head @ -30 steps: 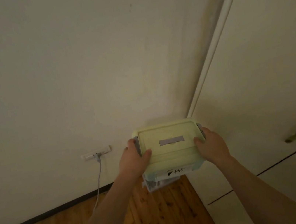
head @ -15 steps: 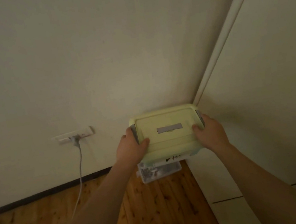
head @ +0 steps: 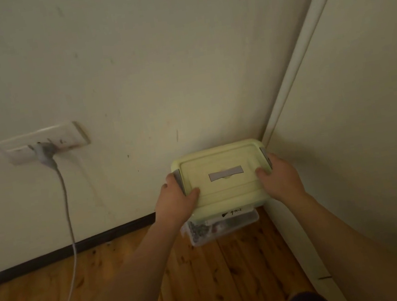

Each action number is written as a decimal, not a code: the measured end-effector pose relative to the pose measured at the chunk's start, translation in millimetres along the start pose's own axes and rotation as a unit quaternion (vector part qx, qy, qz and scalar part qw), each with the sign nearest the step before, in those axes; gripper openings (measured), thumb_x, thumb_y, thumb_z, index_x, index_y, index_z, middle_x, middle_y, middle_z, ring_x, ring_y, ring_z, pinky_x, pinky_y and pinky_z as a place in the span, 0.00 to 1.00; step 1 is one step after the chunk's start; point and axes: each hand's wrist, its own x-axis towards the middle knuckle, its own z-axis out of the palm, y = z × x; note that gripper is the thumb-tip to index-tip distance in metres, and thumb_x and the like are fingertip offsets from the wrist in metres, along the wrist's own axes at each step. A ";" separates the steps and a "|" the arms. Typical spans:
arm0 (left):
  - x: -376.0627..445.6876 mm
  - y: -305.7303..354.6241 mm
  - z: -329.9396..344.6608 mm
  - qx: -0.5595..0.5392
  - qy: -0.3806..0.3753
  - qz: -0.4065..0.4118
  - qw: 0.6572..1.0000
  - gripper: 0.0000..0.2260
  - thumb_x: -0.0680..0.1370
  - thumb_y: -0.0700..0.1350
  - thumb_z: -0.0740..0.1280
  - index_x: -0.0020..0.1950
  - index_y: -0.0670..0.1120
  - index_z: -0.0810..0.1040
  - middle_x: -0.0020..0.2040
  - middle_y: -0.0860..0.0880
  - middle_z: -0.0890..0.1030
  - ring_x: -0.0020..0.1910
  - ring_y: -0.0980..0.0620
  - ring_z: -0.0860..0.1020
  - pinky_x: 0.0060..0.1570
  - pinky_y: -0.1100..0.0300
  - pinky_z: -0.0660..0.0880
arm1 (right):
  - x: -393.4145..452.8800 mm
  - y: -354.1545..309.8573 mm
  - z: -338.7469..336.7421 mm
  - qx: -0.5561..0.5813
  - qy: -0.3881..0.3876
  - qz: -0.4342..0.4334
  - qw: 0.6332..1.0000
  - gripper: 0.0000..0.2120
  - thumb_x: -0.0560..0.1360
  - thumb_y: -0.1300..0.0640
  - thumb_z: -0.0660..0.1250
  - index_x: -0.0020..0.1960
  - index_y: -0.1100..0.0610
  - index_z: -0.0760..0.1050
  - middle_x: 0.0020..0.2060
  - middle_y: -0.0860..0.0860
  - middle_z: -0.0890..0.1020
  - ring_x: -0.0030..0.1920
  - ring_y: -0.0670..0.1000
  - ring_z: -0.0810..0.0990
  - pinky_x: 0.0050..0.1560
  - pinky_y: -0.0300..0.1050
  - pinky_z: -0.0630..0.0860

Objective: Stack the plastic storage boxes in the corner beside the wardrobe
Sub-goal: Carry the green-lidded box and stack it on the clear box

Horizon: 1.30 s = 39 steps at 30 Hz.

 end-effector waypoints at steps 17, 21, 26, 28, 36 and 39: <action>30.4 -87.7 108.3 -0.028 0.003 -0.031 0.999 0.32 0.76 0.57 0.67 0.74 0.45 0.59 0.64 0.44 0.73 0.58 0.46 0.75 0.47 0.56 0.73 | 36.5 81.5 116.3 -0.016 -0.064 -0.018 0.998 0.32 0.77 0.46 0.63 0.78 0.46 0.58 0.66 0.57 0.75 0.64 0.60 0.74 0.64 0.52 0.72; 32.1 -97.0 123.8 -0.034 0.001 -0.041 0.999 0.34 0.76 0.58 0.68 0.75 0.46 0.58 0.66 0.44 0.72 0.60 0.46 0.75 0.50 0.55 0.74 | 38.2 94.0 129.2 -0.022 -0.061 -0.017 0.998 0.30 0.77 0.46 0.64 0.77 0.49 0.62 0.65 0.57 0.76 0.64 0.60 0.75 0.64 0.51 0.72; 36.4 -101.0 133.0 -0.041 0.012 -0.044 0.998 0.35 0.76 0.59 0.67 0.76 0.47 0.56 0.68 0.44 0.70 0.61 0.45 0.75 0.52 0.54 0.76 | 43.6 99.3 134.4 -0.024 -0.046 -0.025 0.998 0.29 0.77 0.47 0.65 0.76 0.52 0.64 0.65 0.59 0.75 0.63 0.61 0.74 0.64 0.50 0.70; 37.8 -101.4 134.3 -0.041 0.017 -0.046 0.998 0.35 0.76 0.59 0.67 0.77 0.48 0.56 0.69 0.44 0.71 0.62 0.45 0.75 0.54 0.51 0.77 | 46.6 98.2 134.4 -0.020 -0.045 -0.026 0.998 0.29 0.77 0.47 0.65 0.76 0.52 0.64 0.65 0.59 0.75 0.64 0.61 0.74 0.65 0.50 0.71; 35.6 -103.0 137.0 -0.050 0.019 -0.043 0.998 0.35 0.77 0.58 0.67 0.78 0.47 0.55 0.71 0.44 0.68 0.65 0.44 0.72 0.59 0.49 0.75 | 39.5 100.6 134.0 -0.007 -0.040 -0.044 0.998 0.29 0.78 0.47 0.65 0.76 0.52 0.63 0.64 0.58 0.75 0.63 0.60 0.74 0.63 0.50 0.70; 30.3 -105.4 138.2 -0.054 0.022 -0.040 0.997 0.36 0.77 0.59 0.67 0.78 0.48 0.55 0.71 0.43 0.67 0.65 0.44 0.72 0.59 0.48 0.75 | 34.0 101.3 133.5 -0.015 -0.033 -0.052 0.998 0.29 0.78 0.48 0.65 0.76 0.52 0.63 0.64 0.59 0.75 0.63 0.61 0.74 0.62 0.50 0.71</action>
